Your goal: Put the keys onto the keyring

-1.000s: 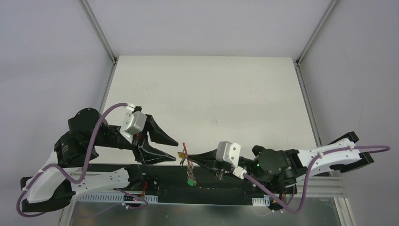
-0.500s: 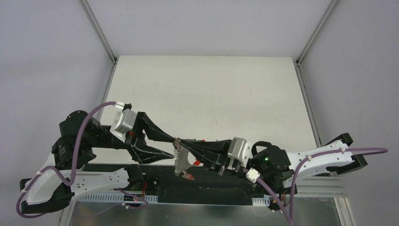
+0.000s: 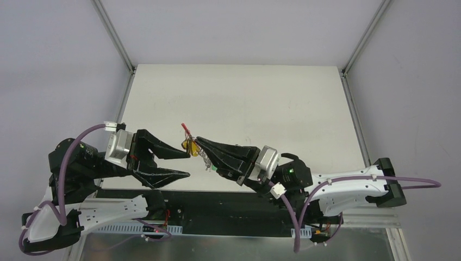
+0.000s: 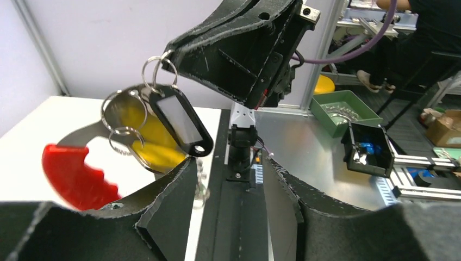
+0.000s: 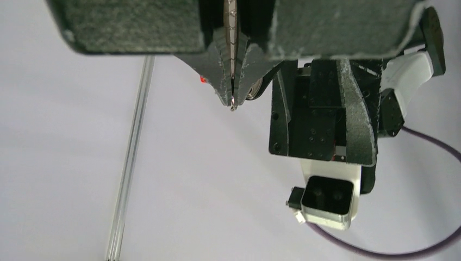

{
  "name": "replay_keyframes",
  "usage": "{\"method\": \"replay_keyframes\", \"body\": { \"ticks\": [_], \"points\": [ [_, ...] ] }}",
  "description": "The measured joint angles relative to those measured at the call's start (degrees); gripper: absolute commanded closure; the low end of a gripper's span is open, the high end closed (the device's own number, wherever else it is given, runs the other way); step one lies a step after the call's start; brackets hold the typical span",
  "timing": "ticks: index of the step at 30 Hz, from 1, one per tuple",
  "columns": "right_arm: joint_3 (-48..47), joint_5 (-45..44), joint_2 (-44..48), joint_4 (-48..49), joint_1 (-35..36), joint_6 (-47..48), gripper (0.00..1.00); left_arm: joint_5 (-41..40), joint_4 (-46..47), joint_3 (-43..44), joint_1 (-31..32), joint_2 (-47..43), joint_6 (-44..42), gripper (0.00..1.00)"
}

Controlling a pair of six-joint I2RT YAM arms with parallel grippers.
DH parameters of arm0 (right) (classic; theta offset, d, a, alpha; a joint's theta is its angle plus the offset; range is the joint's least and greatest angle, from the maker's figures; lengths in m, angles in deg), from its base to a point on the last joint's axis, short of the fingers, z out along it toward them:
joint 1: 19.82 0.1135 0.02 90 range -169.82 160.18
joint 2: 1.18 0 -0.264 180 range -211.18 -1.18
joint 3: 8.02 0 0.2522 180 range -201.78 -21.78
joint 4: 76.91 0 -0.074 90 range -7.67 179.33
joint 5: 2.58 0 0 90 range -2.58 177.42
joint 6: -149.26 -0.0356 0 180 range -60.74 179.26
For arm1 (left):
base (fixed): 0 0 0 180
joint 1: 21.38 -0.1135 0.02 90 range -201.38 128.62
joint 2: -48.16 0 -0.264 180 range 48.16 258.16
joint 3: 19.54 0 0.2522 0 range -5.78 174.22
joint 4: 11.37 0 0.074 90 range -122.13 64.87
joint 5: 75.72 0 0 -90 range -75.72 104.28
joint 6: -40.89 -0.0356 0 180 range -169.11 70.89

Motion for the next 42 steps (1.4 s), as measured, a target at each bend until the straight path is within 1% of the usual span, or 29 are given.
{"method": "replay_keyframes", "body": {
  "ticks": [6,12,23,27,30,36,39,42],
  "points": [
    [0.2,6.2,-3.3,10.2,-4.6,-1.5,1.00,-3.1,0.0,-0.3,0.0,-1.7,-2.1,0.53],
    [0.3,10.4,-7.2,15.2,-7.7,-3.7,1.00,-6.7,-0.3,-0.3,0.0,-1.8,-3.7,0.53],
    [5.5,12.0,-6.4,15.7,-9.0,-5.9,1.00,-14.2,-3.1,3.7,0.0,-1.2,-7.3,0.52],
    [6.7,11.6,-4.3,14.7,-9.0,-6.1,1.00,-16.0,-3.9,4.2,0.0,-1.1,-8.9,0.49],
    [7.0,11.4,-2.9,13.7,-9.0,-6.4,1.00,-16.5,-4.3,4.6,0.0,-0.5,-10.3,0.46],
    [8.4,11.4,0.1,11.3,-9.0,-7.7,1.00,-16.0,-4.8,5.4,0.0,2.0,-13.3,0.35],
    [8.6,11.4,0.8,9.9,-9.0,-8.4,1.00,-14.4,-5.0,5.8,0.0,3.7,-14.5,0.33],
    [8.6,11.4,1.4,8.8,-9.0,-9.0,1.00,-12.8,-5.2,6.1,0.0,5.4,-15.2,0.35]
  ]
}}
